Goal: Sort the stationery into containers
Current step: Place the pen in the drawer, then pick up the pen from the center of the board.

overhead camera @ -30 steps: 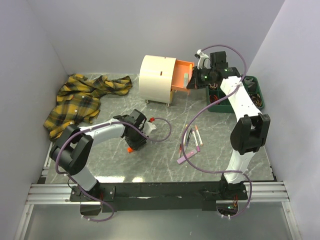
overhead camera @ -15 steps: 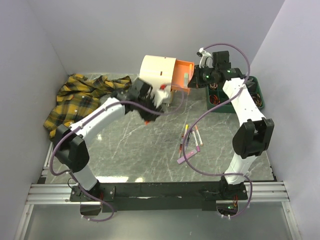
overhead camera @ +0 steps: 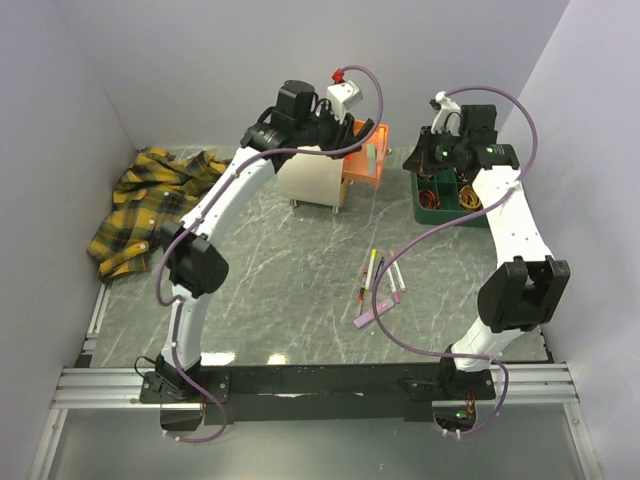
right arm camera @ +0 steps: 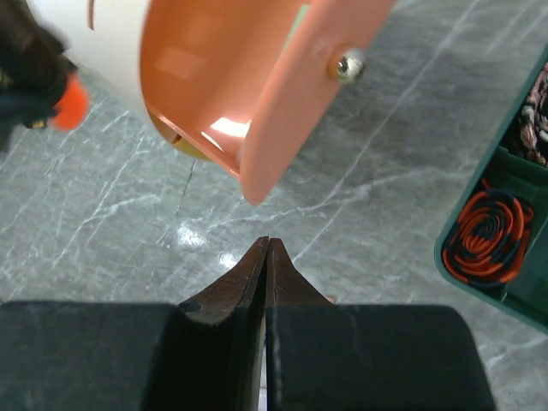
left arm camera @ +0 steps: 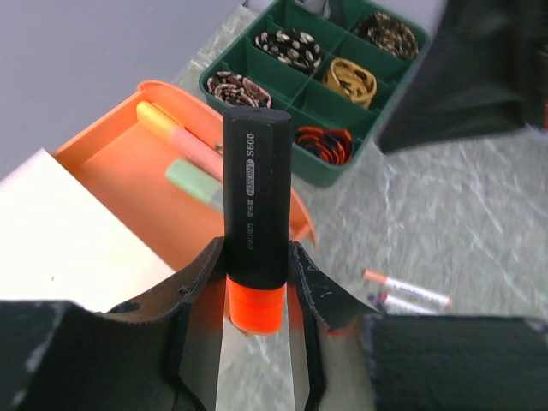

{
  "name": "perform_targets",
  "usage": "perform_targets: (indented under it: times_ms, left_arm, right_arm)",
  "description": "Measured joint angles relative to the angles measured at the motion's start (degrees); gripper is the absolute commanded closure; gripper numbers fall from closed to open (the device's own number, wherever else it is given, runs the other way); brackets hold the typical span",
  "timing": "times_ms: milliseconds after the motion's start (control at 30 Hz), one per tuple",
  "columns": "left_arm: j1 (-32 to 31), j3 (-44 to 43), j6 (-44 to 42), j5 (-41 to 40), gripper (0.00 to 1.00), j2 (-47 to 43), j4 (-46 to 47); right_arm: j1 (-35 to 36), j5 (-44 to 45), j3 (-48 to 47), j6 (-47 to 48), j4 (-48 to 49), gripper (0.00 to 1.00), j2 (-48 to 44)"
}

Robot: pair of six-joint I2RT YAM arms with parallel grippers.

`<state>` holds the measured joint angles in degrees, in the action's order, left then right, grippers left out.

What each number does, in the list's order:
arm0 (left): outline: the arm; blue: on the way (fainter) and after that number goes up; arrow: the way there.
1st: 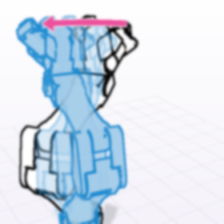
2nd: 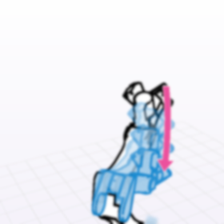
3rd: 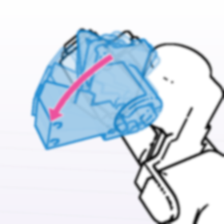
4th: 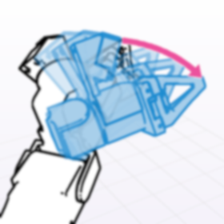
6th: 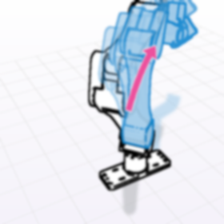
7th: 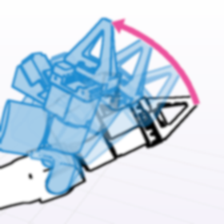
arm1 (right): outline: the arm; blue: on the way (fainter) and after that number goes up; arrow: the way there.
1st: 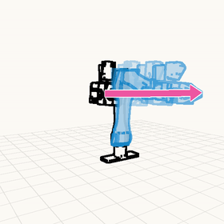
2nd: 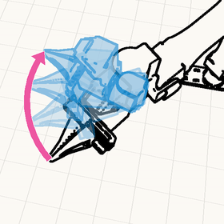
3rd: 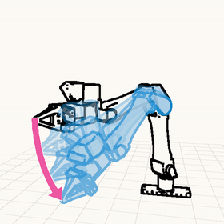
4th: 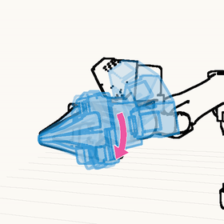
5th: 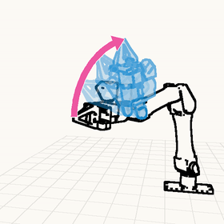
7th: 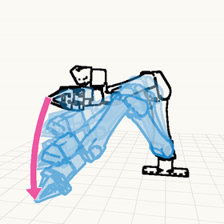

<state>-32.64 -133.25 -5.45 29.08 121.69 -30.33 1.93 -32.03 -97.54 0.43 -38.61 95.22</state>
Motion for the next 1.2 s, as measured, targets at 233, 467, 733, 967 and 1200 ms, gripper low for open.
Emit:
perform_targets:
  times_ms: [233, 467, 733, 967, 1200]
  left_arm:
    - [0.7, -1.9, 8.1, 0.6, 0.86, 6.6, 7.5]
    - [0.7, -2.1, 12.0, -0.9, 0.45, 8.4, 12.1]
    - [0.7, -3.6, 13.1, -4.9, 0.33, 8.4, 15.7]
    - [0.8, -4.9, 11.6, -7.4, 0.18, 7.4, 17.2]
    - [2.4, 12.9, 9.5, -13.5, 0.07, -10.0, 19.2]
  right_arm:
    - [-2.1, -0.7, 3.0, -1.7, 0.2, 0.94, -1.3]
    - [-5.0, -1.0, 4.3, -2.6, 0.3, 0.93, -1.4]
    - [-5.5, -1.7, 4.9, -3.1, 0.5, 0.92, -1.7]
    - [-5.5, -2.6, 6.7, -3.1, 0.3, 0.64, -2.9]
    - [-3.6, -1.0, 23.8, -12.6, -0.1, 0.53, -12.1]
